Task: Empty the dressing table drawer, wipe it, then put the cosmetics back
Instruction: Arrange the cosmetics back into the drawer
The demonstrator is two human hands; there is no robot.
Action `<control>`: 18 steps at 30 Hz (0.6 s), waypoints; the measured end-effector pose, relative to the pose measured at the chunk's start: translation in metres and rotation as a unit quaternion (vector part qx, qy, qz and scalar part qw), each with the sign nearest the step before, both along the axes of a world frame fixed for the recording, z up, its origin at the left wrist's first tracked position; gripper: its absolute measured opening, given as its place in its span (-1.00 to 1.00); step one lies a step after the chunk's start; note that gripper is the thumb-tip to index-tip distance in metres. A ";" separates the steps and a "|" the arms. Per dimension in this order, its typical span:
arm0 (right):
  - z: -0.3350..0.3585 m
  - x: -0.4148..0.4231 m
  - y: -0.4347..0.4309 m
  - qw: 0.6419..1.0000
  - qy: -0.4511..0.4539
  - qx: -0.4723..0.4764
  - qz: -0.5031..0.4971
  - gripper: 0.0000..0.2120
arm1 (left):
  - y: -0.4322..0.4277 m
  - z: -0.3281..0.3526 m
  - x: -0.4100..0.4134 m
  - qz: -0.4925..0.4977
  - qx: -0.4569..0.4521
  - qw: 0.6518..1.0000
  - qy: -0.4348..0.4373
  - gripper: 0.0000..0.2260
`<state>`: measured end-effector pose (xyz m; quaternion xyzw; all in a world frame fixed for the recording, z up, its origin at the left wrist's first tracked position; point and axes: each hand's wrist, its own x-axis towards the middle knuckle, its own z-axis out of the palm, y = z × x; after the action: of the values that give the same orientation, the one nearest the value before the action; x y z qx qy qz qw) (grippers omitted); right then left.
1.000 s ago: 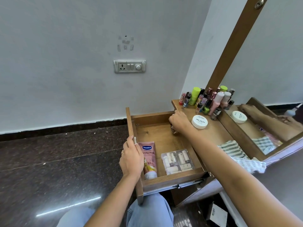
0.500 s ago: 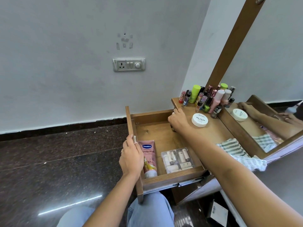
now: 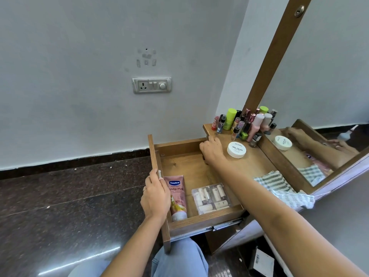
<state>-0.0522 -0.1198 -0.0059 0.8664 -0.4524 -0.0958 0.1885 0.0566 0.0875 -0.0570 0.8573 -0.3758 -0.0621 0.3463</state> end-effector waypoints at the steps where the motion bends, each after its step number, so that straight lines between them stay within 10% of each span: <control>1: 0.006 -0.002 0.001 0.999 -0.036 0.003 -0.004 -0.78 | 0.000 0.000 0.000 -0.002 -0.001 1.000 -0.001 -0.68; 8: 0.071 -0.054 -0.015 0.937 -0.342 -0.054 -0.054 -0.80 | -0.001 -0.001 0.000 -0.006 -0.004 1.000 0.000 -0.70; 18: 0.076 -0.086 -0.044 0.946 -0.291 -0.024 -0.139 -0.78 | -0.001 -0.003 0.000 -0.005 -0.007 1.000 0.003 -0.68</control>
<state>-0.1383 -0.1637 0.0699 0.7805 -0.6055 0.1460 0.0538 0.0561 0.0860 -0.0601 0.8528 -0.3795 -0.0632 0.3532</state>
